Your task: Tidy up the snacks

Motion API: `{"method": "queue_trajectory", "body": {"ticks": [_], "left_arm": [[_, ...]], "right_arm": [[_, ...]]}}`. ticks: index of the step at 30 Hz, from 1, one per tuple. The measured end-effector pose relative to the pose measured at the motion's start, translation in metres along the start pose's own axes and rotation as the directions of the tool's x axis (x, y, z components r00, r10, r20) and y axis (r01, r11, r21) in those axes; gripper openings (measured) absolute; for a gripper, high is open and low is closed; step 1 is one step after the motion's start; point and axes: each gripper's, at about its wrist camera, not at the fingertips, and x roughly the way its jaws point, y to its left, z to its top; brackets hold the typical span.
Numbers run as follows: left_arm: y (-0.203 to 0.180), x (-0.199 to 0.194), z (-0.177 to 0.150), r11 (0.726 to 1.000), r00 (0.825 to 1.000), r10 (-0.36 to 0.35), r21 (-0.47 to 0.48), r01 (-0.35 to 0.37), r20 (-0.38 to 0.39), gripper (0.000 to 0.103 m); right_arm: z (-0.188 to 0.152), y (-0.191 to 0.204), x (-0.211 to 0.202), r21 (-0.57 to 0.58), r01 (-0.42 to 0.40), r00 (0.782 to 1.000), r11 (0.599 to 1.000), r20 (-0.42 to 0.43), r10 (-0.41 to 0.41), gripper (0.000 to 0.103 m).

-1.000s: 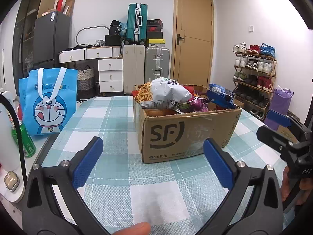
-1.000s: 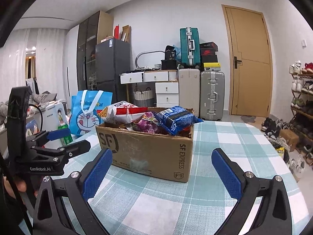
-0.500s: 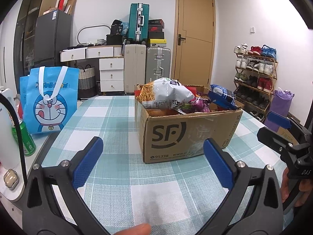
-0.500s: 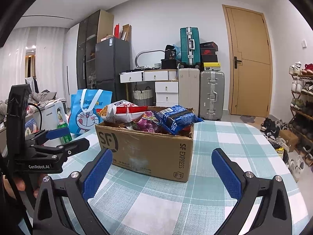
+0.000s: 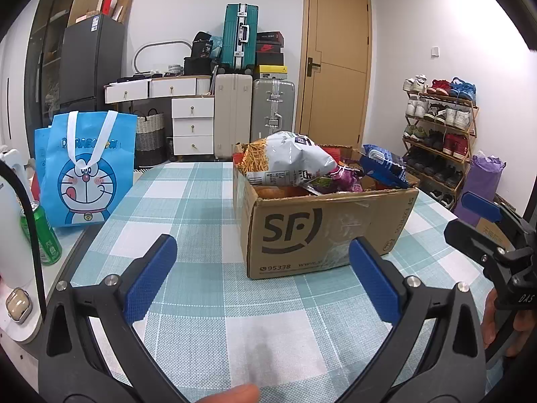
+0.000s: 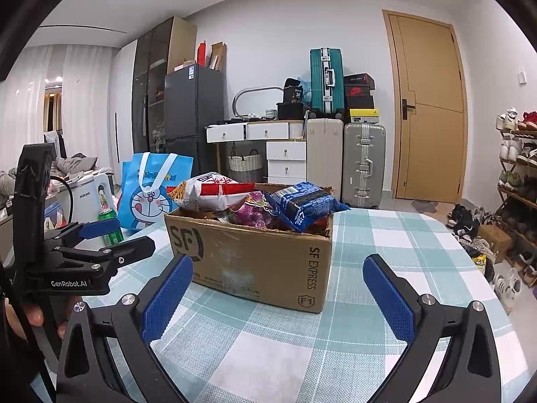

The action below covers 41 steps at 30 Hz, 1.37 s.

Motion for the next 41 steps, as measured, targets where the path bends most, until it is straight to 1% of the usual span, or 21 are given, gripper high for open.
{"method": "queue_trajectory", "body": {"ticks": [41], "left_arm": [[-0.0017,0.0003,-0.0025,1.000,1.000,0.001,0.002,-0.001,0.001,0.102]], "right_arm": [[-0.0014,0.0013,0.0002,-0.001,-0.001,1.000,1.000,0.000,0.001,0.103]]}}
